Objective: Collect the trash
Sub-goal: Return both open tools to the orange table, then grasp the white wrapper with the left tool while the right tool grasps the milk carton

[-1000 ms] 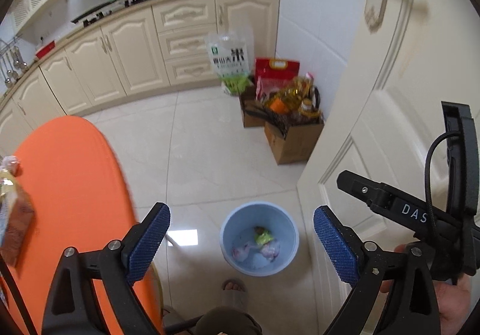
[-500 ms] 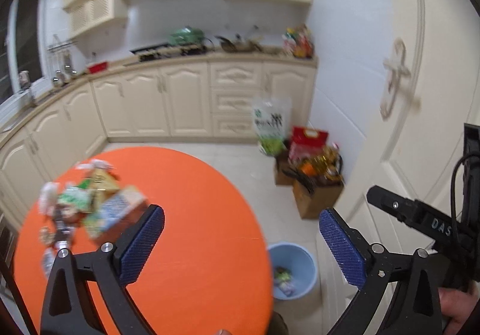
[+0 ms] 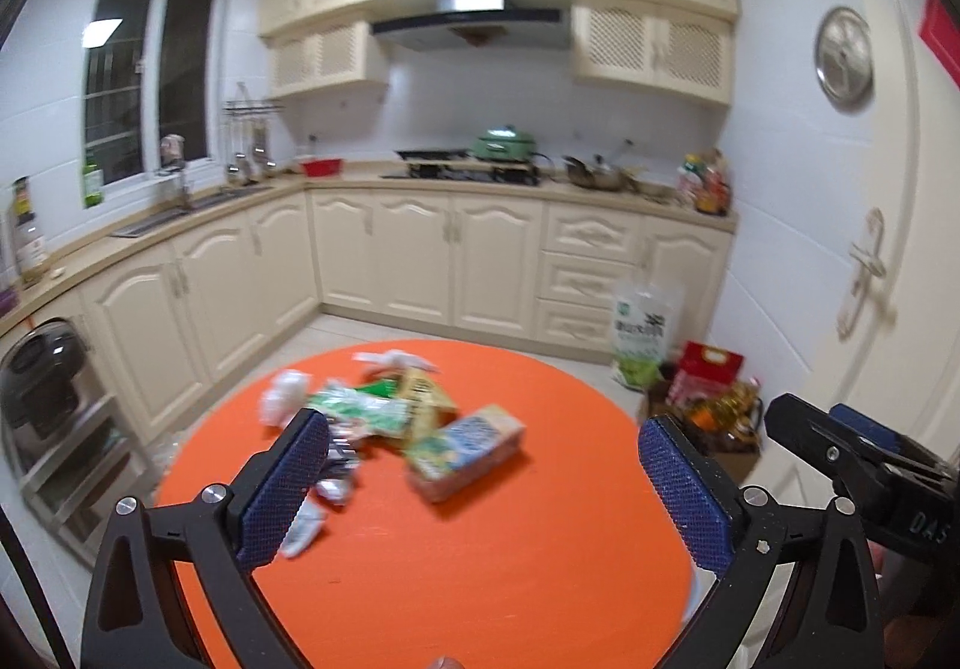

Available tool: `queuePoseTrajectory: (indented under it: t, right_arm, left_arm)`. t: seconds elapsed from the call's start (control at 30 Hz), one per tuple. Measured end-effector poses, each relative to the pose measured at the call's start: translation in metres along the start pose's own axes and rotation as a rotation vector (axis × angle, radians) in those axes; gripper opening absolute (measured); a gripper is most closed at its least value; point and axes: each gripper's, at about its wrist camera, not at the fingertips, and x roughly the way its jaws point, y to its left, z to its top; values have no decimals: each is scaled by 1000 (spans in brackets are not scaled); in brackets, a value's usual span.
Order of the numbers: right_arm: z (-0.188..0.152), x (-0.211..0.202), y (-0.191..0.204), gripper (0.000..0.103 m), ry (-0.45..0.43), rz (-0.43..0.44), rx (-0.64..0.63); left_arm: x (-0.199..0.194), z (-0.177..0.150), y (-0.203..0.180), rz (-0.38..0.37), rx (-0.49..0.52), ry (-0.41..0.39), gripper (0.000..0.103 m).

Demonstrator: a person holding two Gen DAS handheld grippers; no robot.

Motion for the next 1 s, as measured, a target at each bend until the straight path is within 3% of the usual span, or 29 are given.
queuePoseTrajectory:
  t: [0.23, 0.43, 0.73, 0.9, 1.0]
  right_arm:
    - [-8, -10, 77, 103, -26, 25, -143]
    - [-15, -14, 123, 103, -51, 37, -233]
    - [-26, -7, 137, 103, -22, 64, -267]
    - [-29, 3, 126, 103, 7, 43, -250]
    - [-31, 17, 114, 103, 44, 19, -222]
  left_arm:
    - [-66, -38, 42, 100, -64, -62, 102]
    - [-101, -69, 47, 147, -110, -91, 102]
    - [-125, -100, 50, 169, -157, -61, 102]
    - [-114, -96, 61, 181, -178, -21, 102]
    - [-87, -72, 69, 189, -192, 21, 102]
